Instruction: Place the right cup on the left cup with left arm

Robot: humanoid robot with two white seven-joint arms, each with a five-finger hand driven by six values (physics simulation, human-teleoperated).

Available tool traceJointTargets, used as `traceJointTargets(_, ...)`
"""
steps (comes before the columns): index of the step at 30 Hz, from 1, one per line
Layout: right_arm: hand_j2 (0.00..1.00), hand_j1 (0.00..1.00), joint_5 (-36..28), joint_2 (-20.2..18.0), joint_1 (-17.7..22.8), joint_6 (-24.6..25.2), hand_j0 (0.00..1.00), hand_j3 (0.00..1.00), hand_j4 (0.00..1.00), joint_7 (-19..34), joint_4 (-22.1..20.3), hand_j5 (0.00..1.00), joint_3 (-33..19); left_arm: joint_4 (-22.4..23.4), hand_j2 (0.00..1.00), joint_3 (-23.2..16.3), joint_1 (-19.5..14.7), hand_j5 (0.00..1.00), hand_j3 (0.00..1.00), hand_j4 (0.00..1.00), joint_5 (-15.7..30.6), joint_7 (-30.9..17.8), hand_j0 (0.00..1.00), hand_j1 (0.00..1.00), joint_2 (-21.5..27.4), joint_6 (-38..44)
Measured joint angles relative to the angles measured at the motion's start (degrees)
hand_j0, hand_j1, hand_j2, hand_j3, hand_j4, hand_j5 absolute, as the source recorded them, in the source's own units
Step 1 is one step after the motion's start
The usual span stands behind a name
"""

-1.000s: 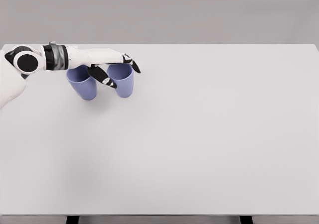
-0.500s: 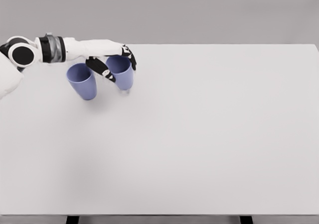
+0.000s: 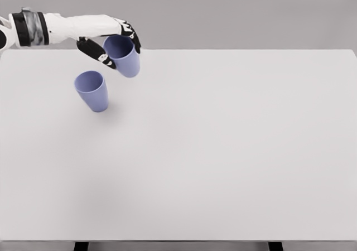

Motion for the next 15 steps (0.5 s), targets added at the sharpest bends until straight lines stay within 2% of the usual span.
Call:
traceJointTargets(8, 1.00, 1.00, 0.0, 0.0, 0.0, 0.0, 1.00, 1.00, 1.00, 0.0, 0.0, 1.00, 0.0, -4.0, 0.58, 0.0, -2.5, 0.58, 0.58, 0.58, 2.4, 0.0, 0.58, 0.58, 5.1, 0.0)
traceJointTargets(15, 1.00, 1.00, 0.0, 0.0, 0.0, 0.0, 1.00, 1.00, 1.00, 0.0, 0.0, 1.00, 0.0, -7.0, 0.59, -0.1, -2.5, 0.59, 0.59, 0.59, 3.3, 0.0, 0.59, 0.59, 10.4, 0.0)
